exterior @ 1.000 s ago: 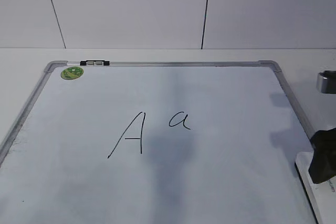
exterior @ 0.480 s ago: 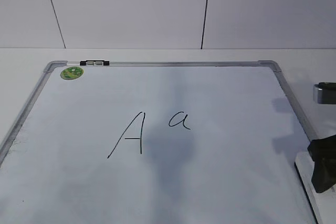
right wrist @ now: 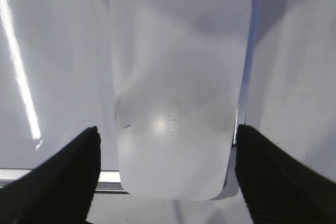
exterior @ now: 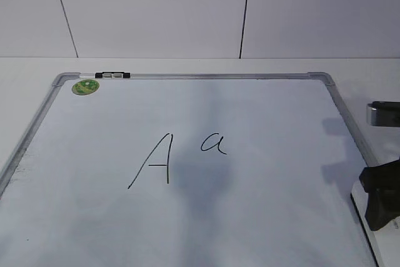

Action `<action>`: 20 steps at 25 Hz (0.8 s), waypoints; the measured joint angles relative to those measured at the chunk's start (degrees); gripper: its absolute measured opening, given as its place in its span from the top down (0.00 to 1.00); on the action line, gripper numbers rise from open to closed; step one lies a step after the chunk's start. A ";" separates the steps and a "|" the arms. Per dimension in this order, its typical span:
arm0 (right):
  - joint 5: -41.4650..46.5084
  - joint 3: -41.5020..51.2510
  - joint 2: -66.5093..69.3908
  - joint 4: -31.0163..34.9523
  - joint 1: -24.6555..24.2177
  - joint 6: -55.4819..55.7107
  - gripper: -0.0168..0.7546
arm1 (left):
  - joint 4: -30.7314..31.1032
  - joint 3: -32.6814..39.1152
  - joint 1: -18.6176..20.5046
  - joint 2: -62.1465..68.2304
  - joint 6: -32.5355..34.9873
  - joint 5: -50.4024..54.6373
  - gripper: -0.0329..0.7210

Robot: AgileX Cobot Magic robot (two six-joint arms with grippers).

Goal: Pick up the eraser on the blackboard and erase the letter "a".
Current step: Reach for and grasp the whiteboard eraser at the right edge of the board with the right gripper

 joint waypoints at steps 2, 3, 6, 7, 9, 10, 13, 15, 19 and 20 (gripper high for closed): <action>-0.12 0.00 0.10 0.00 0.00 0.00 0.16 | 0.00 0.00 0.00 0.00 0.00 0.00 0.64; -0.34 0.00 0.10 0.00 0.00 0.00 0.16 | 0.00 0.00 0.00 0.00 0.00 0.00 0.64; -1.18 0.00 0.10 0.00 0.00 0.00 0.17 | 0.00 0.00 0.00 0.00 0.00 0.00 0.64; -1.42 0.00 0.10 -0.11 0.00 0.00 0.17 | 0.00 0.00 0.00 0.00 0.00 0.00 0.64; -1.55 0.00 0.10 -0.64 0.00 0.40 0.17 | 0.00 0.00 0.00 0.00 0.00 0.00 0.64; -1.66 0.00 0.10 -0.92 0.00 0.67 0.17 | -0.04 0.00 0.00 0.00 0.00 0.00 0.64; -2.03 0.00 0.10 -1.57 0.00 1.23 0.17 | -0.24 0.00 0.00 0.00 0.00 0.00 0.64; -2.27 0.00 0.10 -1.69 0.00 1.33 0.17 | -0.35 0.00 0.00 0.00 0.00 0.00 0.64; -2.64 0.00 0.12 -1.82 0.00 1.47 0.17 | -0.35 0.00 0.00 0.00 0.00 0.00 0.64; -2.74 0.00 0.12 -1.82 0.00 1.47 0.17 | -0.35 0.00 0.00 0.00 0.00 0.00 0.64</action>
